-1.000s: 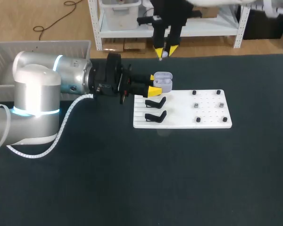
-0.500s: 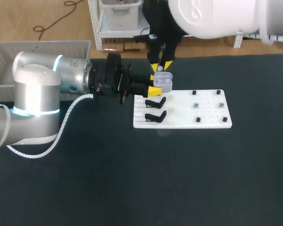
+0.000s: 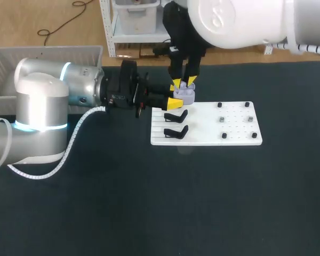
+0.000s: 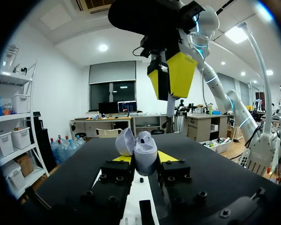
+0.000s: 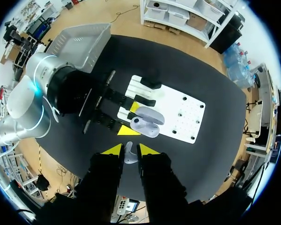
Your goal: Pick up each earbud case from the left stands, insert the matching earbuds, close the lid, and place the case in the box.
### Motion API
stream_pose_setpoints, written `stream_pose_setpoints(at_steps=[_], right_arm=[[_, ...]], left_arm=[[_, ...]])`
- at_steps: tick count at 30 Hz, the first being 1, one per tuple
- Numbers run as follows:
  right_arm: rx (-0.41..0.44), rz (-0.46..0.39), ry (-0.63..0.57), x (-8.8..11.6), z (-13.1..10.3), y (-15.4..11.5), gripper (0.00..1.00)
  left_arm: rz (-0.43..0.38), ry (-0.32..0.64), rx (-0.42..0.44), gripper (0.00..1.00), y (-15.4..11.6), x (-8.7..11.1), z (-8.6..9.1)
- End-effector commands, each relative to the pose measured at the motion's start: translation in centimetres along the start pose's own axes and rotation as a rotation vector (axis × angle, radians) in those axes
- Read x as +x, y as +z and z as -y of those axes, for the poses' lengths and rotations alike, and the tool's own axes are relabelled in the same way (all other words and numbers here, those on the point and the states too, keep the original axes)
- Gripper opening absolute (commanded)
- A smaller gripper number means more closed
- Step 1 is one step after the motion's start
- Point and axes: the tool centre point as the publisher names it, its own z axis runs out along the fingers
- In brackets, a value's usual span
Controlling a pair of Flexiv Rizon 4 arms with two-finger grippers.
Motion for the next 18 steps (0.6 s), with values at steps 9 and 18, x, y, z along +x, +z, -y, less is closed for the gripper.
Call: stream_pose_setpoints(at_steps=[9, 18], right_arm=[[0.019, -0.034, 0.069, -0.9, 0.3, 0.8, 0.00], [0.031, -0.030, 0.131, -1.0, 0.7, 1.4, 0.00]], left_arm=[[0.000, 0.002, -0.003, 0.00, 0.0, 0.0, 0.1], [0.000, 0.002, -0.003, 0.00, 0.0, 0.0, 0.1]])
